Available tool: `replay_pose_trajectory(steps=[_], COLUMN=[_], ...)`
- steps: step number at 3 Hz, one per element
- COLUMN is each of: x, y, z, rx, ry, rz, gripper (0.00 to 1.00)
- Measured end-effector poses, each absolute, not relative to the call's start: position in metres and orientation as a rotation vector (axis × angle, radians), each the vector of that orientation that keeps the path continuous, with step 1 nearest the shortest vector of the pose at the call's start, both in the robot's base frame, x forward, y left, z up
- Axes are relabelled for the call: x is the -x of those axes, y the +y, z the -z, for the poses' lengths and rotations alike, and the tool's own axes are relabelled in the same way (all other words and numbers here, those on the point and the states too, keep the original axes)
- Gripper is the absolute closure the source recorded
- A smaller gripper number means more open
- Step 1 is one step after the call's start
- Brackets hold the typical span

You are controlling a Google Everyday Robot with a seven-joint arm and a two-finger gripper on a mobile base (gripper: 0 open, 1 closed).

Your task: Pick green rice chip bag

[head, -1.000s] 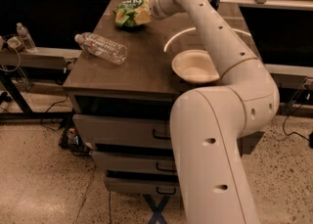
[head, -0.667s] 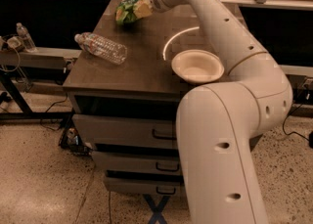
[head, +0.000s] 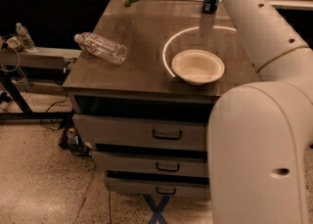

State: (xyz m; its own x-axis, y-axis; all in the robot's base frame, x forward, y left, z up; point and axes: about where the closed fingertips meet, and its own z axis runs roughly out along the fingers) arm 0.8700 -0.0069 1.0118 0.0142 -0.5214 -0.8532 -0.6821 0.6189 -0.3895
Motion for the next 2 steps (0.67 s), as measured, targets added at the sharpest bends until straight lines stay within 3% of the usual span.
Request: replay_pose_trajectory(steps=[2], x=[-0.8588], y=[-0.0311], z=[-1.0482], rx=[0.976], ry=[1.548], rz=[-0.154], gripper=[1.00])
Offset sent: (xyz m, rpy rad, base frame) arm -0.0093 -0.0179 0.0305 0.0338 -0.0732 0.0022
